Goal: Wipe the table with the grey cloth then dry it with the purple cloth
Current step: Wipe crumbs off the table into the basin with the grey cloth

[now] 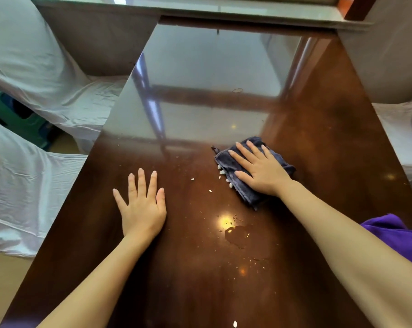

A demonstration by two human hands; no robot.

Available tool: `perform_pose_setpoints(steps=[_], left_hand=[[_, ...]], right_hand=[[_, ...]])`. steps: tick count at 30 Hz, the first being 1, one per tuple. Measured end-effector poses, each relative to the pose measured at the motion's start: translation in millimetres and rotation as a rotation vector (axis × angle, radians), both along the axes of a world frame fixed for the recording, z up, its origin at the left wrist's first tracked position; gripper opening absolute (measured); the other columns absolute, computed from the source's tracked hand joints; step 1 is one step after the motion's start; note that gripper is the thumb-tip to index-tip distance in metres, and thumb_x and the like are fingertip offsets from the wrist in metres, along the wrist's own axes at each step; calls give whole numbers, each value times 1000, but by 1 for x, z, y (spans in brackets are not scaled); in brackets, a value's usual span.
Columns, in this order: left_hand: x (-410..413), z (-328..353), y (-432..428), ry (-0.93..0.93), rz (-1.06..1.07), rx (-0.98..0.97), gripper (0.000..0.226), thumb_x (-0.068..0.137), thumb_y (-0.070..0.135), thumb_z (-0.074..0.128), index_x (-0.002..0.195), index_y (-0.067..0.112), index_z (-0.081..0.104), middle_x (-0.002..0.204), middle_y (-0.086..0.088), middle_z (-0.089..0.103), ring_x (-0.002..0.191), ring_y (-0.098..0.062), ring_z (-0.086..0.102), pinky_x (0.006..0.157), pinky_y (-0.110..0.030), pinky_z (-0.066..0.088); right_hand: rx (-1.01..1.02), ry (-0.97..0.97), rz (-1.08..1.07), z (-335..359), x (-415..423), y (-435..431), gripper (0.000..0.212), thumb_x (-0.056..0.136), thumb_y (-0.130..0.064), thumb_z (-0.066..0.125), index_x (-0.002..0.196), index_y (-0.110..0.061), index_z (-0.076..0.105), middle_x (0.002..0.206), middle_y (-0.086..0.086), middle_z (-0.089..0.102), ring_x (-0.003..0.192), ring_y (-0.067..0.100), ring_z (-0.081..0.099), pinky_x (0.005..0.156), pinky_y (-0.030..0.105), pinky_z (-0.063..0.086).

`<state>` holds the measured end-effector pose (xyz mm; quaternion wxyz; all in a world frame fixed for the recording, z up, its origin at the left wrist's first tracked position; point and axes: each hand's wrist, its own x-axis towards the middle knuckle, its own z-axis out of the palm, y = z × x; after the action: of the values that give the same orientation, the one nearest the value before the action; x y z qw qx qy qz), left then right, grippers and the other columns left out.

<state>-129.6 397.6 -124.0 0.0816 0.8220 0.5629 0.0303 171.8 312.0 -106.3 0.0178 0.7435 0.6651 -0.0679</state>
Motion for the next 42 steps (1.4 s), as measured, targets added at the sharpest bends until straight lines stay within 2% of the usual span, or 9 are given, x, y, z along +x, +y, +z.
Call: perform_pose_setpoints(steps=[11,14,19,25,34,42], left_hand=[[-2,-2,1,-2,-11,6,53,93,40,12,144,32,1,158,0,0,145,-21,-6,113,-57,-8],[-2,-1,2,12,-21,2,53,93,42,10,144,32,0,158,0,0,145,-21,-7,112,-57,-8],[-12,1,-1,4,-83,-6,54,92,49,9,144,34,1,158,-1,0,145,-20,-7,113,-54,-8],[-38,1,-31,9,-121,17,56,91,52,8,144,34,4,158,2,3,145,-17,-6,116,-50,-6],[-68,2,-95,32,-126,40,61,84,57,-2,140,33,-4,158,1,4,145,-18,-4,116,-48,-2],[-70,3,-120,20,-113,34,65,83,58,-4,142,31,1,158,0,6,145,-19,-4,117,-48,-2]], right_hand=[[-8,11,241,4,-57,26,57,92,-57,13,142,-41,-7,158,-8,-3,144,18,-8,118,44,-6],[-14,19,289,4,-69,16,54,92,-58,12,139,-44,-12,158,-9,-4,144,18,-9,117,43,-9],[-33,31,331,6,-87,-9,56,93,-58,13,143,-42,-5,157,-11,-4,144,19,-10,118,45,-8],[-37,41,386,8,-105,-48,56,92,-59,13,143,-43,-5,155,-13,-8,144,19,-11,117,44,-11],[-29,57,427,9,-133,-112,57,92,-59,15,144,-42,-2,156,-12,-5,144,19,-12,114,42,-18],[0,67,354,6,-151,-151,58,91,-60,15,143,-42,-3,156,-11,-6,143,17,-15,114,45,-16]])
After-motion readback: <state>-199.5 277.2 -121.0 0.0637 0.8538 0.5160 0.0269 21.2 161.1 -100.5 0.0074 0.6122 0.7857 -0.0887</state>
